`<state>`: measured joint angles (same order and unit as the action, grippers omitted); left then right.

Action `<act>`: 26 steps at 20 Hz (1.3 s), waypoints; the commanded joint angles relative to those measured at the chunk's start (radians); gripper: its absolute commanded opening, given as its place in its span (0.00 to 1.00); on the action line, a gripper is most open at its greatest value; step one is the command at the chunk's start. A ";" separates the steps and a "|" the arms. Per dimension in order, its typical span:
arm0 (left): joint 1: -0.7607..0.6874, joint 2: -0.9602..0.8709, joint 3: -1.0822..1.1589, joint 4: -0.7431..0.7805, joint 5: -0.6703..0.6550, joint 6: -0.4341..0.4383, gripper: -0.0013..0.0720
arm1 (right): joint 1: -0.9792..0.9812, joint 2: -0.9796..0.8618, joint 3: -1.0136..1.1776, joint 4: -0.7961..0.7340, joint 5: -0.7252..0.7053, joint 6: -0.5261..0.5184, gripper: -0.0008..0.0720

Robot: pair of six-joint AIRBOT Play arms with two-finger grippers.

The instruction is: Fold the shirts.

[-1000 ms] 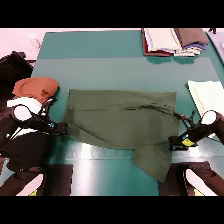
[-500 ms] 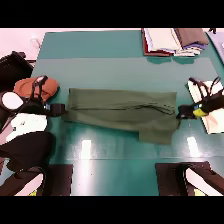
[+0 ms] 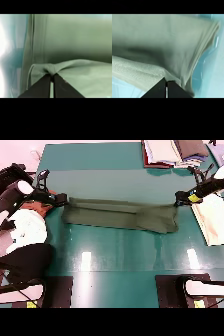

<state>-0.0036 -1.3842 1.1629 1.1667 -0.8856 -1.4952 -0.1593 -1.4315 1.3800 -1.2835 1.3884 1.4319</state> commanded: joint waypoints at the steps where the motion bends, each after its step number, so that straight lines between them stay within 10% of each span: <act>1: 0.003 -0.107 0.078 -0.070 0.070 0.011 0.15 | -0.003 -0.090 0.072 0.009 -0.039 0.000 0.39; 2: 0.003 -0.112 0.088 -0.072 0.077 0.008 0.60 | -0.011 -0.093 0.071 0.018 -0.062 0.000 0.57; 3: 0.003 -0.111 0.098 -0.072 0.072 0.003 0.82 | -0.024 -0.093 0.071 0.040 -0.065 -0.002 0.58; 5: 0.003 -0.105 0.137 -0.047 0.024 0.005 0.82 | -0.073 -0.092 0.069 0.107 -0.023 -0.049 0.58; 6: 0.003 -0.100 0.159 -0.044 -0.016 0.009 0.80 | -0.099 -0.090 0.056 0.134 0.010 -0.069 0.58; 8: 0.003 -0.098 0.193 -0.046 -0.089 0.012 0.32 | -0.160 -0.066 -0.025 0.182 0.031 -0.105 0.66; 10: 0.003 -0.098 0.203 -0.054 -0.122 0.012 0.05 | -0.220 -0.035 -0.145 0.242 -0.019 -0.129 0.74; 20: -0.205 -0.109 0.203 -0.080 -0.118 -0.005 0.05 | -0.235 -0.153 -0.401 0.535 -0.155 -0.269 0.83; 24: -0.335 -0.151 0.206 -0.094 -0.010 -0.036 0.05 | -0.145 -0.169 -0.320 0.529 -0.162 -0.304 0.03; 26: -0.394 -0.196 0.242 -0.106 0.036 -0.046 0.05 | -0.137 -0.133 -0.262 0.531 -0.124 -0.305 0.03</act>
<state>-0.3164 -1.5383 1.3796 1.0752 -0.9283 -1.5219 -0.3275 -1.5829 1.0603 -0.7715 1.2324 1.1481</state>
